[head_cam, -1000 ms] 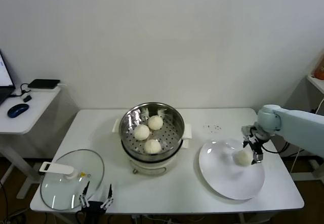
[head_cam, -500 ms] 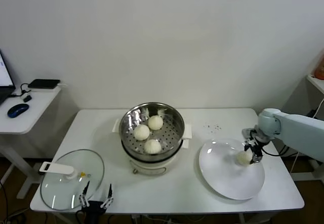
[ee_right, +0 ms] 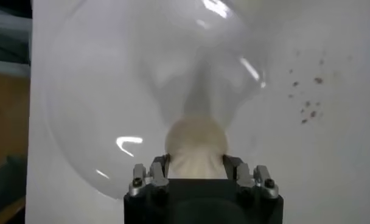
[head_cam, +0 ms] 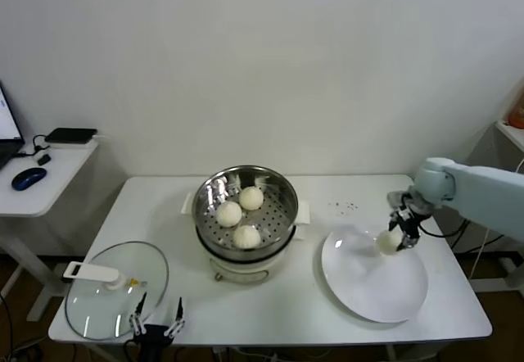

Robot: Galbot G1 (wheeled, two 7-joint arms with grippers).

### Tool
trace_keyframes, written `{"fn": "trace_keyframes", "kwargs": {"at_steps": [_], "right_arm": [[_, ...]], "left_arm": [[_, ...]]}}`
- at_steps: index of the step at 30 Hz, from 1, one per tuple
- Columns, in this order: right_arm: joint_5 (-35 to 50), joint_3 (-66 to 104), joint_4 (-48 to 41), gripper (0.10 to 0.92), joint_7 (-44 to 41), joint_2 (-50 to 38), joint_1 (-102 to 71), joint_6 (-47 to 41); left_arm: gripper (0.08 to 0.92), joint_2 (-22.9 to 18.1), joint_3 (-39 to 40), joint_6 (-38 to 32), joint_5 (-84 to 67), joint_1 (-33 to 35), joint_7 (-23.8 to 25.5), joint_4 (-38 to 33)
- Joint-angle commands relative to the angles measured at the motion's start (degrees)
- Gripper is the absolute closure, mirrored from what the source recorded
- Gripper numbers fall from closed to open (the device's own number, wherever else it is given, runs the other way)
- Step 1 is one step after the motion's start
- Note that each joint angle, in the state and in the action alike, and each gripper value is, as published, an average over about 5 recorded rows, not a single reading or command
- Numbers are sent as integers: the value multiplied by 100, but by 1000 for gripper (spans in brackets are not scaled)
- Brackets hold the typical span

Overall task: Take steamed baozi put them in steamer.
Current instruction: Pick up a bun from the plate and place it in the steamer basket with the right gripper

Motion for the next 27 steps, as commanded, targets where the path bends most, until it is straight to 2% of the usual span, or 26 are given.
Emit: {"fn": "trace_keyframes", "kwargs": {"at_steps": [1,5,11,27], "right_arm": [[2391,-1348,792,414,-164,881,2823,-328],[3064,-1036,758,414,-229,1312,3125,-568],[3471,-560,824,414,-80,1857,3012,-909],[2995,582,452,414,840,2533,936,-1694]], "left_arm": [[177,-149,12,10,3,-13,10,-11],[177,-144,29,11,2,-27,18,-18],[177,-120,43,10,-24,-27,22,-32],[177,-71,-3,53,-58,-35,40,-58]]}}
